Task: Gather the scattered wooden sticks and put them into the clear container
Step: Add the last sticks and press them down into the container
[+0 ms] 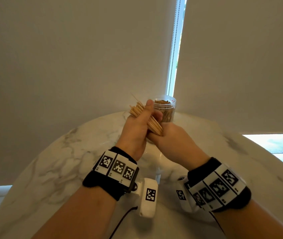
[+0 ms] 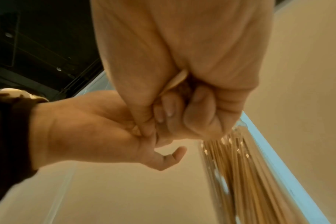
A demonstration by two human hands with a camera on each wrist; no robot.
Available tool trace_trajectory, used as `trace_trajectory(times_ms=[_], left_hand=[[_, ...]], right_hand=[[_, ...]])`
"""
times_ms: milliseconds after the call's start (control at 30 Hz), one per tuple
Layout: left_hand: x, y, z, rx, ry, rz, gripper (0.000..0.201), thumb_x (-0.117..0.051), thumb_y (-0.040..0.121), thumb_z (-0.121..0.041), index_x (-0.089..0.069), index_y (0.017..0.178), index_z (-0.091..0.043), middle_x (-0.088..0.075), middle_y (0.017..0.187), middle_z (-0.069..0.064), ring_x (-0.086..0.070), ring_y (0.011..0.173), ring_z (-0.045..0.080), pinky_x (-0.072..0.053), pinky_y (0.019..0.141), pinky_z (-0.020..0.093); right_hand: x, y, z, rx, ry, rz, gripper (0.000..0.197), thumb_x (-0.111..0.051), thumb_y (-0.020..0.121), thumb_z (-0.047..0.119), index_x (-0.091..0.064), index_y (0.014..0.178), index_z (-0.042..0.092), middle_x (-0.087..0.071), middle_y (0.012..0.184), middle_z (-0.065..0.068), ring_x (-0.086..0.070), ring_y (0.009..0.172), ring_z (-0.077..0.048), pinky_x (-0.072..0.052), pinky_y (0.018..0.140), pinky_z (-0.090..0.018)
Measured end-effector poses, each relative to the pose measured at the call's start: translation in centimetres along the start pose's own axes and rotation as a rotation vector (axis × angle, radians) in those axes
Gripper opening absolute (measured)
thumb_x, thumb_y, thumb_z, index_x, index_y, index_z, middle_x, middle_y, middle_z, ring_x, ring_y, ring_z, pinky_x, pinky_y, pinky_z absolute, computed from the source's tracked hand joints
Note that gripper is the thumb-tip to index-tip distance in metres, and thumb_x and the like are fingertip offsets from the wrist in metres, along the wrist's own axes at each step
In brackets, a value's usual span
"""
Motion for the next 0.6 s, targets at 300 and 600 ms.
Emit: trace_trajectory(times_ms=[300,600], left_hand=[[2.2,0.5,-2.8,-0.005,0.001,-0.124,0.026,-0.054,0.102,-0.032,-0.063,0.112,-0.01,-0.075,0.094,0.01,-0.075,0.086,0.025,-0.059,0.082,0.043],[0.7,0.4,-2.4,-0.081,0.449,-0.046,0.034,-0.063,0.094,-0.048,-0.057,0.101,-0.016,-0.074,0.098,0.009,-0.076,0.08,0.021,-0.063,0.063,0.042]], right_hand=[[2.5,-0.4,-0.3,-0.014,-0.309,0.035,0.021,-0.061,0.091,0.044,-0.069,0.09,0.024,-0.062,0.07,0.006,-0.055,0.059,-0.005,-0.032,0.049,-0.017],[2.8,-0.1,-1.2,-0.1,-0.287,0.028,0.017,-0.065,0.086,0.036,-0.068,0.088,0.02,-0.061,0.066,0.003,-0.056,0.057,-0.012,-0.032,0.048,-0.022]])
Point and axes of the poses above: each hand's wrist, its own y-axis towards the middle knuckle, its own x-axis out of the back of the hand, z = x × y, the point moved 10 cm from there along y, towards the middle knuckle
